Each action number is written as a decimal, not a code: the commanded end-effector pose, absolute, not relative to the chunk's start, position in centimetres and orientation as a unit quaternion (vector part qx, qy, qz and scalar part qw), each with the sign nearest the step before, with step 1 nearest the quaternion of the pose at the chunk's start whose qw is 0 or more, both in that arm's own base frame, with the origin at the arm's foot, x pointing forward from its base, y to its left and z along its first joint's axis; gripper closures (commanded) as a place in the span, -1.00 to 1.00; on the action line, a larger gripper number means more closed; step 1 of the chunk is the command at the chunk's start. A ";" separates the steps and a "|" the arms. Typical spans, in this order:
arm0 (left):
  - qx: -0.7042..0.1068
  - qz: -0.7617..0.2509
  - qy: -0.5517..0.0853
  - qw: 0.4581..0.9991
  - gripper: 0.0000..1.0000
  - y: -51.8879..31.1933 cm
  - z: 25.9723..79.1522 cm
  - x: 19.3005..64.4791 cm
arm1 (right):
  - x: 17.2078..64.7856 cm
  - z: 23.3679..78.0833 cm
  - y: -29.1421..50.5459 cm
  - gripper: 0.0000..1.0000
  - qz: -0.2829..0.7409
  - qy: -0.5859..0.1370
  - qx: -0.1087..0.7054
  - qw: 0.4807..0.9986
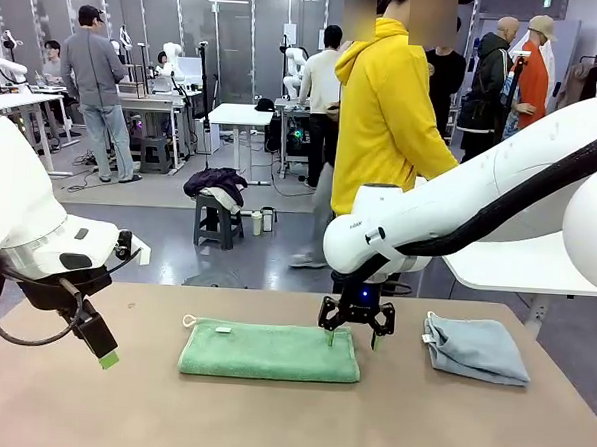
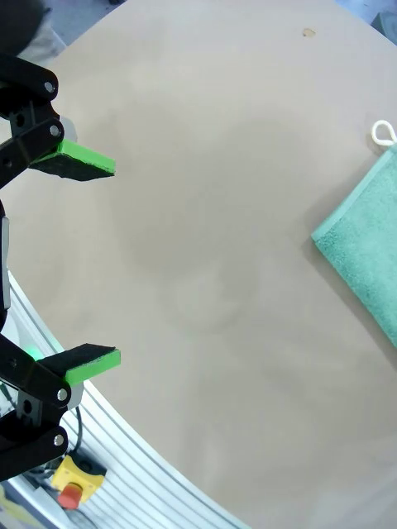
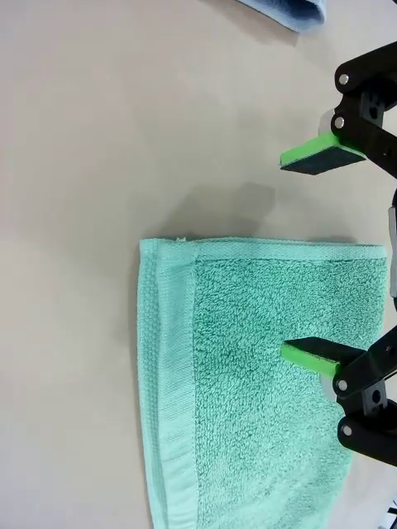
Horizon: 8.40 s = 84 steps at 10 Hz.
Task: Fold the towels and place them in the basket.
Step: When a person lays out a Towel with hook on the table, fold it in half twice, then stack the folded Towel with hook on the right side of the table.
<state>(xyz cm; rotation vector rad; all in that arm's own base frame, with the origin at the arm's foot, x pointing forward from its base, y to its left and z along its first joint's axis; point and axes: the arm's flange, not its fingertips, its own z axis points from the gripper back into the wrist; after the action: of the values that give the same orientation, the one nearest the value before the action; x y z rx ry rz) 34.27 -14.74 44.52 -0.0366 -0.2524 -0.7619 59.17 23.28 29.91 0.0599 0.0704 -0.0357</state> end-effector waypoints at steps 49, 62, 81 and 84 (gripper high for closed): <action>-0.016 -0.372 -0.127 0.919 -1.00 -14.8 44.4 34.5 | 57.7 35.1 39.1 1.00 0.057 -0.030 0.050 0.997; -0.016 -0.372 -0.127 0.919 -1.00 -14.8 44.4 34.5 | 56.7 33.8 40.2 -0.80 0.079 -0.025 0.069 0.994; -0.016 -0.372 -0.127 0.919 -1.00 -14.8 44.4 34.5 | 57.4 34.3 40.6 -1.00 0.081 -0.024 0.066 0.994; -0.016 -0.372 -0.127 0.919 -1.00 -14.8 44.4 34.5 | 57.4 34.3 40.6 -1.00 0.081 -0.024 0.066 0.994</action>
<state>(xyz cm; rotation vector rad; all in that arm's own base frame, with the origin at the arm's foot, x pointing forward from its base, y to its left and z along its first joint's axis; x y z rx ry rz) 34.27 -14.74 44.50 -0.0387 -0.2518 -0.7623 57.37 40.68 34.30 0.1314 -0.0473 0.1632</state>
